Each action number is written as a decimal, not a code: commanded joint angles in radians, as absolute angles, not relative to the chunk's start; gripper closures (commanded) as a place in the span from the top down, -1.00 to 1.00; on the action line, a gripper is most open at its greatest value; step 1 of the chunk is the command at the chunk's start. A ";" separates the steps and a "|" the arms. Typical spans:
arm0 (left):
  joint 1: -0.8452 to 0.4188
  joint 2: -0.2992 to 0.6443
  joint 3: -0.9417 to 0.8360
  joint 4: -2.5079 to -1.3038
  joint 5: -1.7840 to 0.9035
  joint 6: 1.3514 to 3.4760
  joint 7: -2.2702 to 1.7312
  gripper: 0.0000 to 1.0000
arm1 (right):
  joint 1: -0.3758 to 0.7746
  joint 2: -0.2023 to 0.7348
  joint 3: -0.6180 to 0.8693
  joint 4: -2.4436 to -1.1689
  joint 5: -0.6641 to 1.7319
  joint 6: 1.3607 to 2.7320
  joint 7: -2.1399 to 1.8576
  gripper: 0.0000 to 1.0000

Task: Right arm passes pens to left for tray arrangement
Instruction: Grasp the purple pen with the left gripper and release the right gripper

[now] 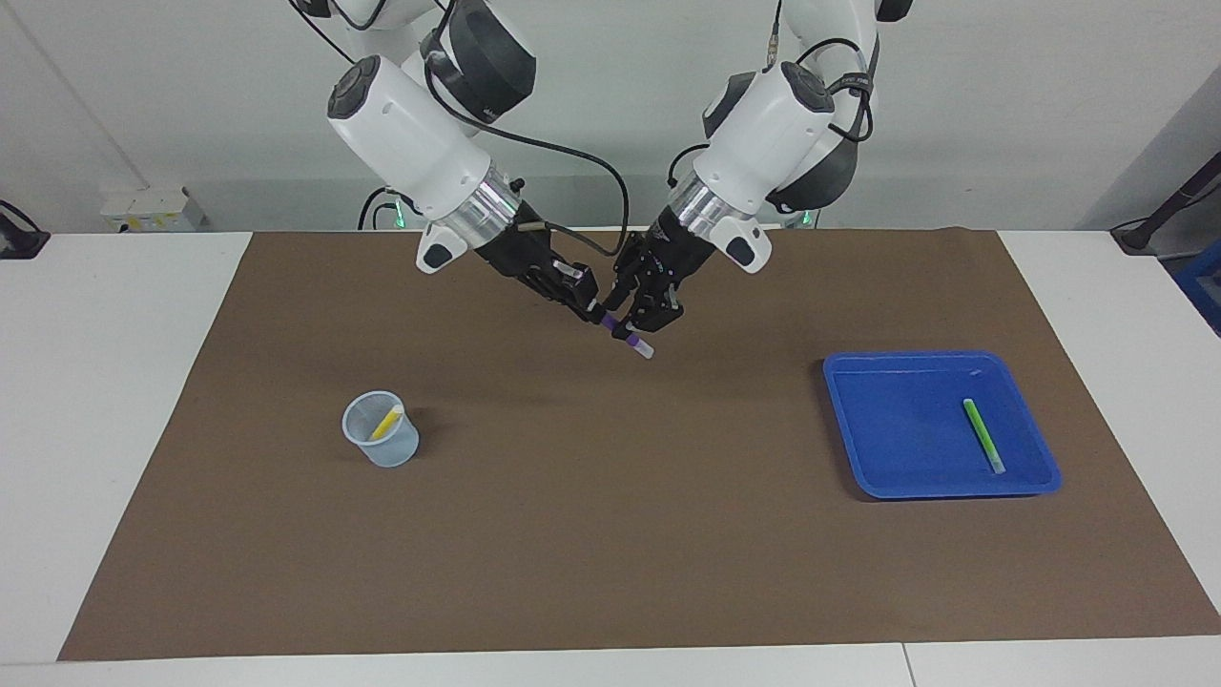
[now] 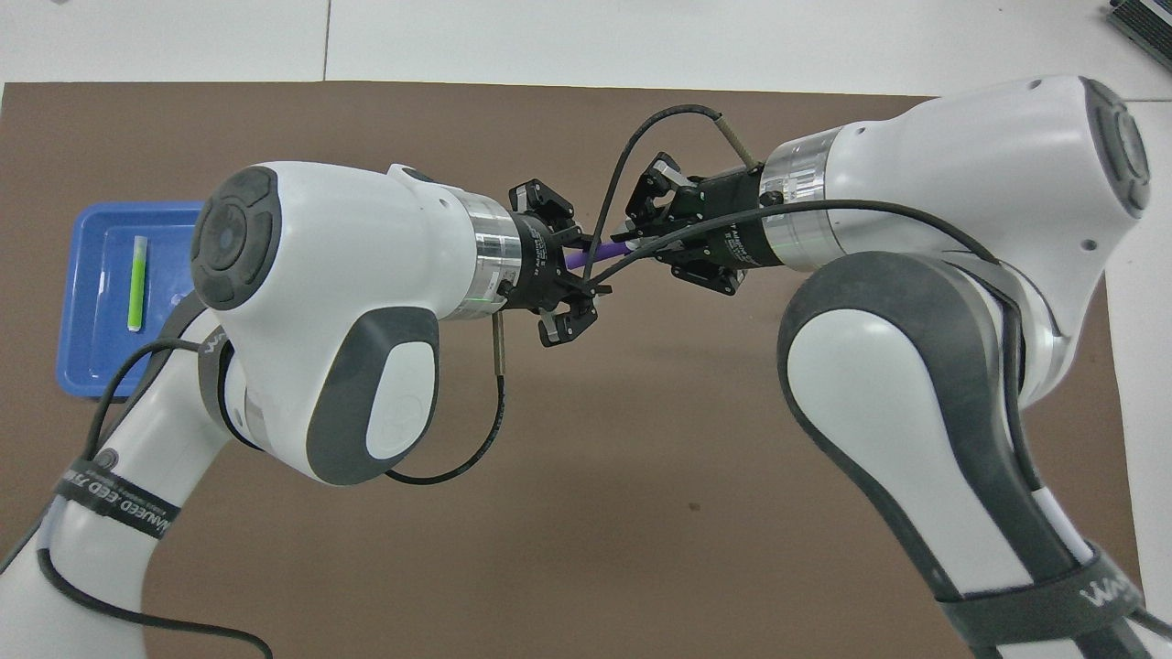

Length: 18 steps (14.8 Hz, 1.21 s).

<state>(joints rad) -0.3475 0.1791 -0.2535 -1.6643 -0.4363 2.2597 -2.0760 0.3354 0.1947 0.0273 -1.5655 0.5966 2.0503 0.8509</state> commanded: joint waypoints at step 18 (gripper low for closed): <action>-0.354 0.160 -0.255 -1.674 -0.293 2.266 -1.924 -1.00 | 0.330 0.179 0.026 -1.591 0.604 2.066 0.816 0.99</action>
<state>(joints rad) -0.3493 0.1745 -0.2613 -1.6658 -0.3008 2.2816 -2.0064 0.3360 0.1932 0.0260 -1.5730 0.5966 2.0563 0.8421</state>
